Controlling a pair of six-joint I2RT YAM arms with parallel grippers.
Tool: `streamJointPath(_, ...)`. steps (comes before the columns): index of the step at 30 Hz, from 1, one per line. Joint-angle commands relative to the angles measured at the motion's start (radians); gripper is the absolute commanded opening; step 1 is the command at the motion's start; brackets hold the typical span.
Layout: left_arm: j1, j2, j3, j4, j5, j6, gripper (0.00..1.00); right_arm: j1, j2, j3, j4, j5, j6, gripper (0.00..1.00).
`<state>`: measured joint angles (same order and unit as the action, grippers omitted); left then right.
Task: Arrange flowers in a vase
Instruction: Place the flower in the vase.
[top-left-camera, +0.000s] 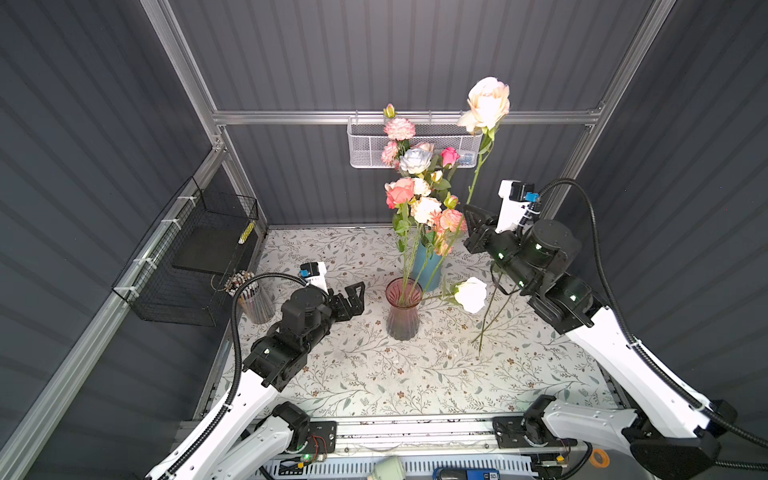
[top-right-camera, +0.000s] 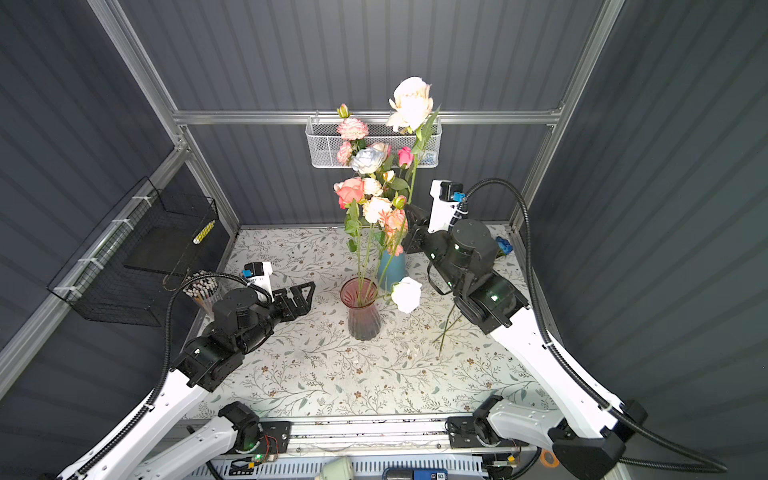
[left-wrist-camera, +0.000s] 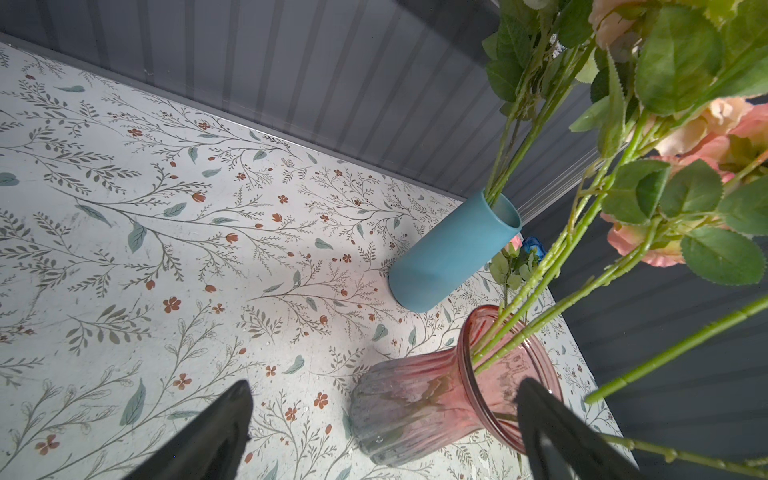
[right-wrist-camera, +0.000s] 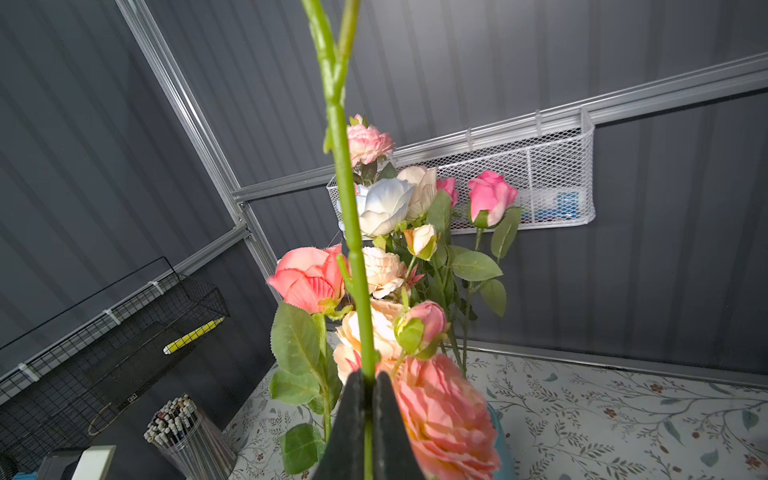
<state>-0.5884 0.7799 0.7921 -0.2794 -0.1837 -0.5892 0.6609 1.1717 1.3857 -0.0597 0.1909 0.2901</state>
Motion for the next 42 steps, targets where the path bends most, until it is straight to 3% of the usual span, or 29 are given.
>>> streamJointPath(1, -0.001, -0.018, 0.012, -0.013, -0.007, 0.017, 0.99, 0.008, 0.017, 0.03, 0.059, 0.009, -0.026, 0.0)
streamJointPath(8, 0.0, -0.014, 0.006, -0.008, -0.002, 0.017, 0.99, 0.012, 0.074, 0.033, 0.072, 0.005, -0.036, 0.0)
streamJointPath(16, -0.001, -0.019, -0.013, 0.0, -0.003, 0.015, 1.0, 0.07, 0.056, -0.128, 0.204, -0.016, -0.088, 0.0)
streamJointPath(26, -0.001, 0.0, -0.029, 0.02, 0.008, 0.005, 0.99, 0.122, 0.04, -0.237, 0.191, -0.063, -0.112, 0.0)
streamJointPath(33, 0.0, 0.014, -0.024, 0.025, 0.015, 0.002, 0.99, 0.139, 0.056, -0.221, 0.14, -0.122, -0.115, 0.17)
streamJointPath(42, -0.001, 0.042, -0.019, 0.043, 0.032, -0.005, 0.99, 0.169, 0.043, -0.218, 0.107, -0.111, -0.109, 0.24)
